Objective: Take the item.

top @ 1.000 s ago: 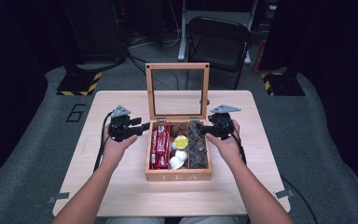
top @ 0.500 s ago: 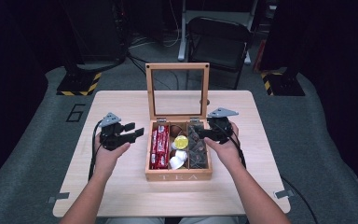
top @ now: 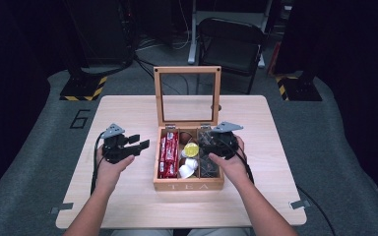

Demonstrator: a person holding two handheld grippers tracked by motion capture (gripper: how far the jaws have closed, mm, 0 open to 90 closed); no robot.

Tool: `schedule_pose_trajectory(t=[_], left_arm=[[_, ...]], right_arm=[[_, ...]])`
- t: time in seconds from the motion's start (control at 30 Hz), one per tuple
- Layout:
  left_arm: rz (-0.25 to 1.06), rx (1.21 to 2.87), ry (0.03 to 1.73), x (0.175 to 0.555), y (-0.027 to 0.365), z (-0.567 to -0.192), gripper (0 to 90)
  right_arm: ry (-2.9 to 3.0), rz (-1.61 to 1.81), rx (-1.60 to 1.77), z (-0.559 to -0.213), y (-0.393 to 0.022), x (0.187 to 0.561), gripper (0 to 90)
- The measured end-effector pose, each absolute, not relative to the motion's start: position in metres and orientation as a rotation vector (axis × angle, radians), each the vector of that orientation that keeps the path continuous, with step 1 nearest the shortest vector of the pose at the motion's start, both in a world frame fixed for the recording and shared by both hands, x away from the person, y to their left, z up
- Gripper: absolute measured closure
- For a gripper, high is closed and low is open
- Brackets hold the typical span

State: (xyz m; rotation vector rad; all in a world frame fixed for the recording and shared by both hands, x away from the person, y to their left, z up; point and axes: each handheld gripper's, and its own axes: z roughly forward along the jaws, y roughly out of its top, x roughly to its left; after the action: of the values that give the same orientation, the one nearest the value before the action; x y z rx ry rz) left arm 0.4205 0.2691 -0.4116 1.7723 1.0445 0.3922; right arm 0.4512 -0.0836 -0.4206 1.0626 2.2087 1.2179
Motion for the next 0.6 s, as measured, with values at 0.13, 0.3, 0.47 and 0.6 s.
schedule_pose_trajectory(t=[0.13,0.3,0.47,0.6], left_arm=[[0.395,1.763,1.051,0.418,0.271,-0.412,46.3],[0.393,1.761,1.056,0.416,0.274,-0.413,46.3],[0.393,1.763,1.051,0.414,0.273,-0.412,46.3],[0.397,1.761,1.046,0.414,0.274,-0.412,46.3]], right_arm=[[2.24,1.199,1.037,-0.426,-0.079,0.448,37.7],[2.261,1.186,1.009,-0.429,-0.072,0.451,36.8],[2.299,1.168,0.992,-0.436,-0.064,0.455,35.3],[2.327,1.174,0.99,-0.44,-0.06,0.46,34.6]])
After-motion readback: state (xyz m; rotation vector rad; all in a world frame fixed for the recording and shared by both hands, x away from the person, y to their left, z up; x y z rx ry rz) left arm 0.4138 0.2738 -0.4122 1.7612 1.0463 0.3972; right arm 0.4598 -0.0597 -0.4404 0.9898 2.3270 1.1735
